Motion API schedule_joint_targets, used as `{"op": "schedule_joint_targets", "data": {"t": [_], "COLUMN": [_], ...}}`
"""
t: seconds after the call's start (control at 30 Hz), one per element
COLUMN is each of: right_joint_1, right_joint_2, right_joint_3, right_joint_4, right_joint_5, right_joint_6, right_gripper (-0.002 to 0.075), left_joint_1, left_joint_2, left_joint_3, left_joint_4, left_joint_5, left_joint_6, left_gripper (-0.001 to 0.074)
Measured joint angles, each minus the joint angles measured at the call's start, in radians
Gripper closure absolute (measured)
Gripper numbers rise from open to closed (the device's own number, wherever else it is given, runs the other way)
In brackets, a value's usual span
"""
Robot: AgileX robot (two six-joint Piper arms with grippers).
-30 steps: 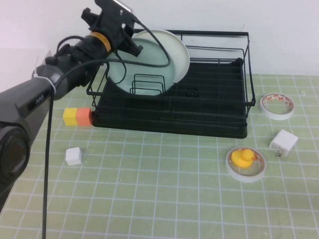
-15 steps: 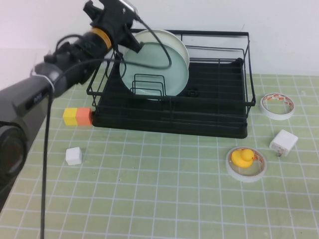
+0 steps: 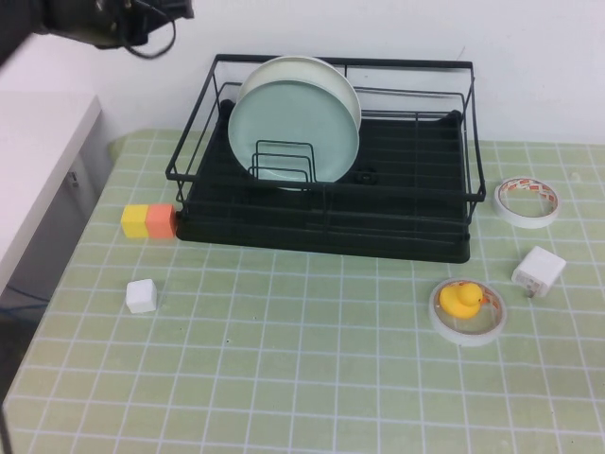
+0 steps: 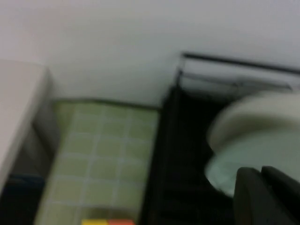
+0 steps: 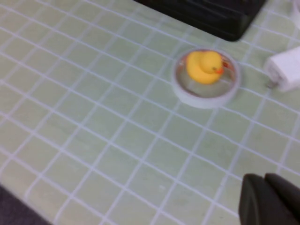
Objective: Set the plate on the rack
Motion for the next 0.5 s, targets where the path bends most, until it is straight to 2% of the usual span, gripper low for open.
{"op": "schedule_joint_targets", "data": {"t": [0.1, 0.17, 0.33, 0.5], "right_joint_1": [0.0, 0.0, 0.0, 0.0], "right_joint_2": [-0.018, -0.049, -0.14, -0.209], "right_joint_3": [-0.007, -0.012, -0.02, -0.006], "right_joint_4": [0.023, 0.028, 0.008, -0.036], "right_joint_5": [0.036, 0.042, 0.053, 0.061], "right_joint_6": [-0.039, -0.053, -0.055, -0.04], "right_gripper": [0.0728, 0.0728, 0.0728, 0.0728], "left_joint_1": [0.0, 0.0, 0.0, 0.0], "left_joint_2": [-0.073, -0.128, -0.282, -0.508], "left_joint_3": [0.0, 0.0, 0.042, 0.285], "left_joint_4": [-0.2, -0.286, -0.333, -0.334], "left_joint_5": [0.132, 0.201, 0.266, 0.181], "left_joint_6": [0.245, 0.324, 0.373, 0.379], "left_gripper": [0.0736, 0.0736, 0.0736, 0.0736]}}
